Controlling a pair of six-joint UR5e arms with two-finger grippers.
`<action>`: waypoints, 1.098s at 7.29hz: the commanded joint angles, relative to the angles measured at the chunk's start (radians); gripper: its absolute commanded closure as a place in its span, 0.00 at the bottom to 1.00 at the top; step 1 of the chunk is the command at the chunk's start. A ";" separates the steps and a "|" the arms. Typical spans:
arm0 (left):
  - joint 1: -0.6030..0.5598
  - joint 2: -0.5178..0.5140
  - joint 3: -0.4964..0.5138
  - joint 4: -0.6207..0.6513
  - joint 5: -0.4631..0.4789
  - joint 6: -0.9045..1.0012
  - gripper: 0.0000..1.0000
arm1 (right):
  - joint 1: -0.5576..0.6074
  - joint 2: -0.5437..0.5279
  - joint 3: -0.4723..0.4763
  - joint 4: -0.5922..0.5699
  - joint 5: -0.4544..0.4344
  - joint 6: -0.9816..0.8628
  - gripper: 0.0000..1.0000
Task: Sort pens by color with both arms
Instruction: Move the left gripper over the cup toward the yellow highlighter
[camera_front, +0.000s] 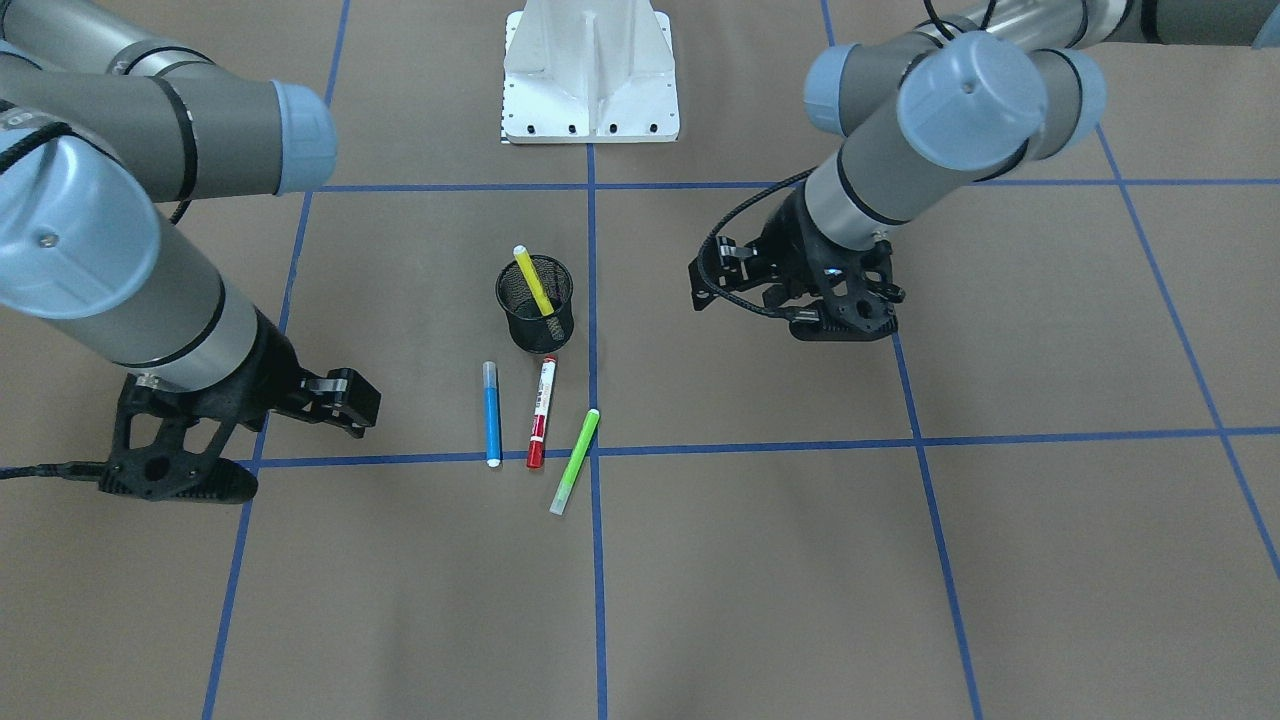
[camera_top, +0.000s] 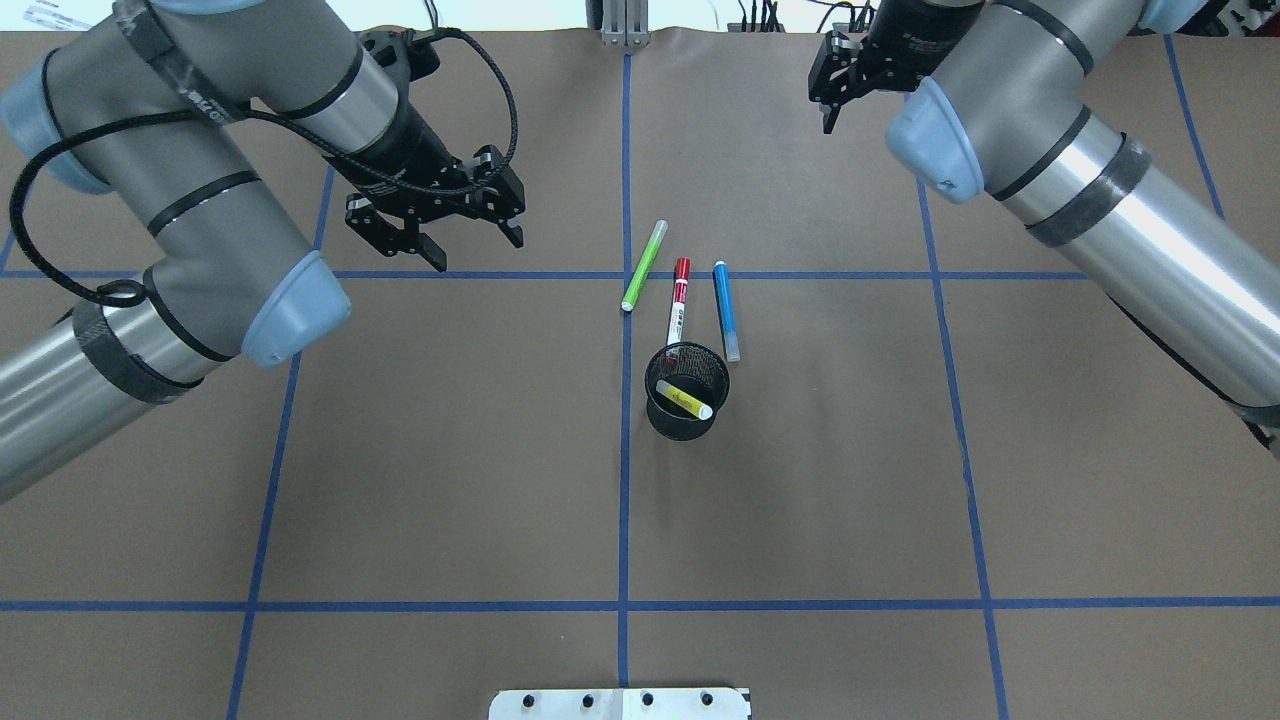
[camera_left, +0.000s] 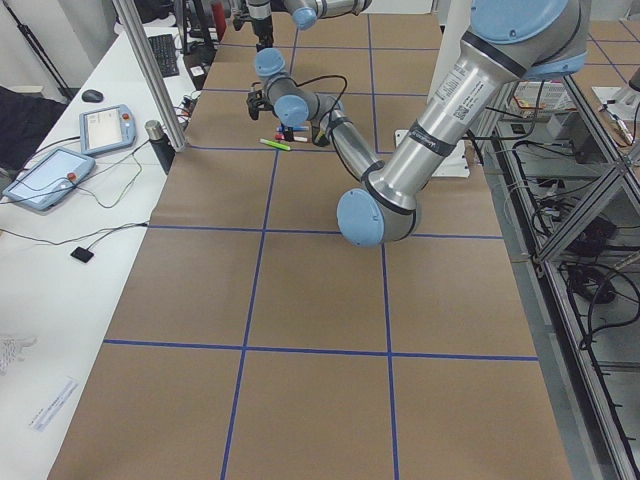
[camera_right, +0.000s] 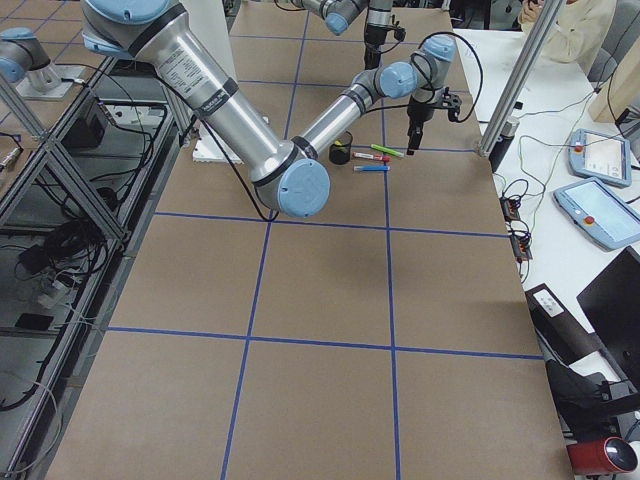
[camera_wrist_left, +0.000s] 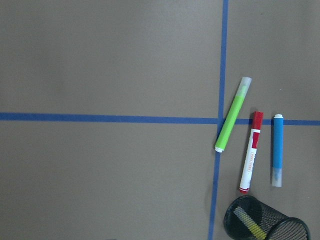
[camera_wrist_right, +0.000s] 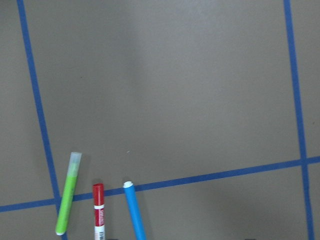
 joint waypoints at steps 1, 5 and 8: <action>0.044 -0.130 -0.017 0.310 0.002 -0.034 0.14 | 0.032 -0.054 0.023 0.008 0.008 -0.127 0.04; 0.097 -0.331 0.285 0.394 -0.005 -0.018 0.18 | 0.029 -0.076 0.026 0.010 -0.001 -0.192 0.03; 0.099 -0.392 0.411 0.387 -0.011 0.157 0.17 | 0.026 -0.076 0.025 0.010 -0.004 -0.190 0.03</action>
